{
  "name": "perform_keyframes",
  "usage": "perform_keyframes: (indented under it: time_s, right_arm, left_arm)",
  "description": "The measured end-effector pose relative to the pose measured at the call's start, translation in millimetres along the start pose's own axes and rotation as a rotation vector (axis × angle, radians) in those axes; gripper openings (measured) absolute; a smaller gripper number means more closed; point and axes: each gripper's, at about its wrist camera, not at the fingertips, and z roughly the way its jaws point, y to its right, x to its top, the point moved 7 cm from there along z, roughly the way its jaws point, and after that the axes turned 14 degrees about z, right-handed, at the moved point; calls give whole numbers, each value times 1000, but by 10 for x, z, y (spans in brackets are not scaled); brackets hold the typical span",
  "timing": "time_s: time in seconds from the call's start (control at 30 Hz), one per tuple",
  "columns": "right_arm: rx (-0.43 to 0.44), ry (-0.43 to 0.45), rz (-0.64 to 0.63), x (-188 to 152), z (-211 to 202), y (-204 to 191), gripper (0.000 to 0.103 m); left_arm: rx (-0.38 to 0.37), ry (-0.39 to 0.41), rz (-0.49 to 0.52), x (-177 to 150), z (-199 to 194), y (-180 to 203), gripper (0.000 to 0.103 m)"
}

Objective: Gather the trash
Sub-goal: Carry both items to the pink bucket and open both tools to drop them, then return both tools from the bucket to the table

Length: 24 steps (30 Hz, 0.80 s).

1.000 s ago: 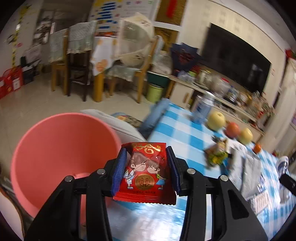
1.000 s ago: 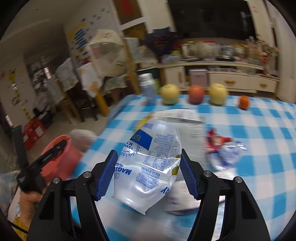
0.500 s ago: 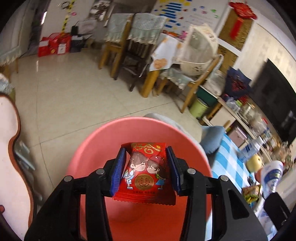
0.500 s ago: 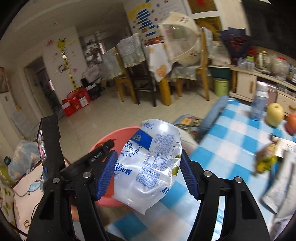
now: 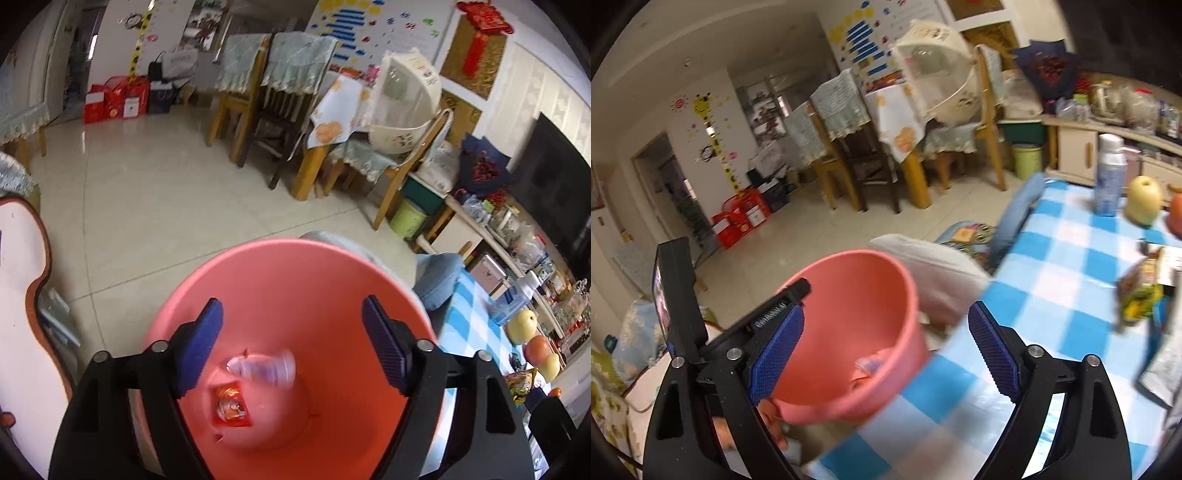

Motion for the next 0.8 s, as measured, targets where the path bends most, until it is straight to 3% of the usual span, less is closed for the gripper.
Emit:
perform_keyframes:
  time_s: [0.23, 0.37, 0.67, 0.8]
  right_arm:
    - [-100, 57, 13, -60, -431, 421, 90]
    - [-143, 75, 21, -120, -640, 646, 90]
    - [-231, 113, 12, -242, -1063, 1050, 90]
    - [-269, 127, -5, -288, -1209, 1183, 90]
  left_arm:
    - [-124, 102, 112, 28, -139, 494, 86]
    - [-197, 83, 140, -19, -192, 738, 86]
    - [-258, -28, 230, -272, -206, 1189, 86]
    - [-251, -56, 291, -383, -192, 1364, 86]
